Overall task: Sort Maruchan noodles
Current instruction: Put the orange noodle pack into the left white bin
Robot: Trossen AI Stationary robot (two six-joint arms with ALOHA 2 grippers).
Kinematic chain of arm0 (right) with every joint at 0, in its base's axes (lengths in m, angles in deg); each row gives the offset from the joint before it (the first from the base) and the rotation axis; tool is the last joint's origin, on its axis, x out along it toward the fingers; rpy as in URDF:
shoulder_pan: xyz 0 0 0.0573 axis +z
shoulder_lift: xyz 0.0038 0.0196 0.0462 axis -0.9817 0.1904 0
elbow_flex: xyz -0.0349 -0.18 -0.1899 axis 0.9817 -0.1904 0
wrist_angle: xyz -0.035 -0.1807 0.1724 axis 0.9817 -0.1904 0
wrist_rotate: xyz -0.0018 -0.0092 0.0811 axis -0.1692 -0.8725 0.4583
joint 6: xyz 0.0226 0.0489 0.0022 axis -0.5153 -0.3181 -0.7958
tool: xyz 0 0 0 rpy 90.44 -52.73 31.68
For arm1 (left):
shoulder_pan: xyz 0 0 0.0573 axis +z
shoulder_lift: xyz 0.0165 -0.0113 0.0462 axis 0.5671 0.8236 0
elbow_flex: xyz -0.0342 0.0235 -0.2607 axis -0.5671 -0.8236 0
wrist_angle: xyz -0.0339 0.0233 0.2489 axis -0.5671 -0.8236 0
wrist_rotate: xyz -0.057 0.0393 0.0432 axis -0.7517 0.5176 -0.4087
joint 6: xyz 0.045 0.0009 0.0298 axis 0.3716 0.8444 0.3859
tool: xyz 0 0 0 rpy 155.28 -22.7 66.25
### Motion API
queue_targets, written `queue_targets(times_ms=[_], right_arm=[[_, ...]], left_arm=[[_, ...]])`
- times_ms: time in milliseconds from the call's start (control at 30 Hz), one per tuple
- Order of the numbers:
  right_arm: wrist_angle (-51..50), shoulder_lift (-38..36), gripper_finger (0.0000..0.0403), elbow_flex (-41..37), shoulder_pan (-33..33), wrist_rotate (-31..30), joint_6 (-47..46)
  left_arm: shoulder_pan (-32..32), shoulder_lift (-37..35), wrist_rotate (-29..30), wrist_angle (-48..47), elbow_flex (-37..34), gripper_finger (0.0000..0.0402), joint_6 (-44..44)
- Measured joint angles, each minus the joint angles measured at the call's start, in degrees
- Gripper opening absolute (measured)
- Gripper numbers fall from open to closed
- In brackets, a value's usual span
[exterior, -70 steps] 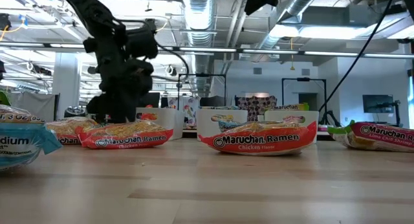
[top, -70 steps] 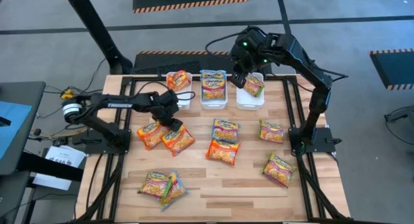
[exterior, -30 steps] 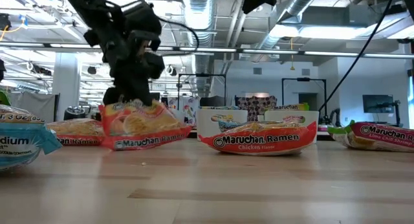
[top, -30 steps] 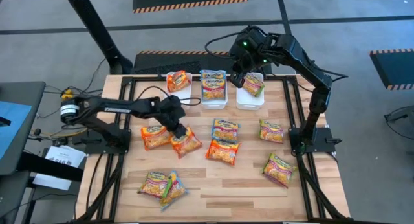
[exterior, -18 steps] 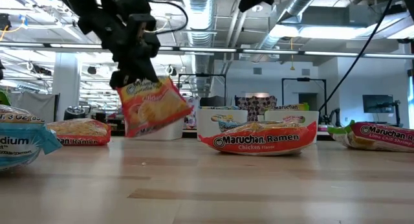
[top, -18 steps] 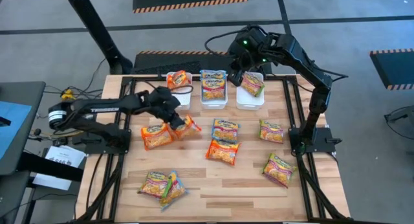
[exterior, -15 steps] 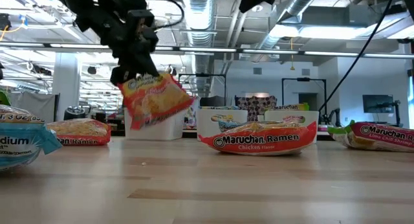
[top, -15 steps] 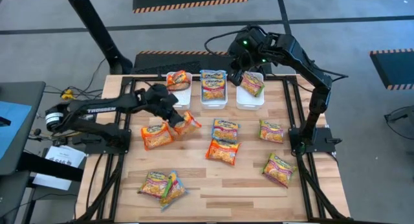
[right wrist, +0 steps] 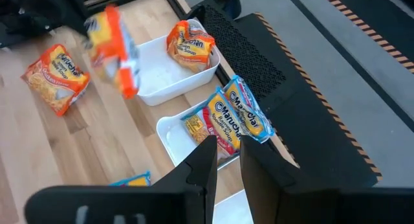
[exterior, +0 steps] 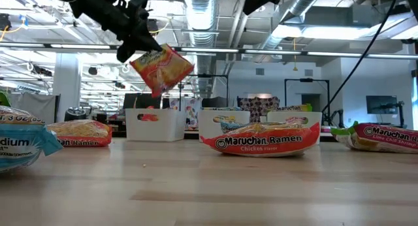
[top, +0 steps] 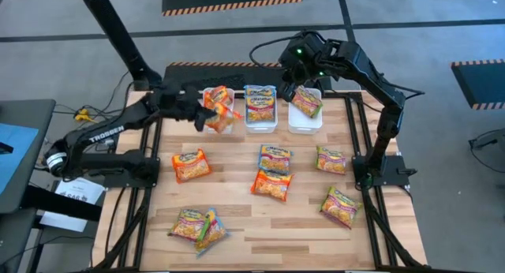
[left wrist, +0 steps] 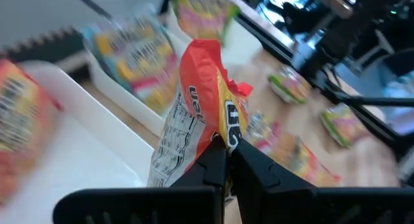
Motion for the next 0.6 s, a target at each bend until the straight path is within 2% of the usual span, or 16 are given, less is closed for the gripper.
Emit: queue_targets(times_ms=[467, 600], right_arm=[[0.0, 0.0, 0.0093, 0.0, 0.0, 0.0, -3.0], [0.0, 0.0, 0.0093, 0.0, 0.0, -0.1, -4.3]], left_arm=[[12.5, 5.8, 1.3, -1.7, 8.9, 0.0, 17.1], [14.7, 10.1, 1.3, -7.8, 12.8, 0.0, 22.9]])
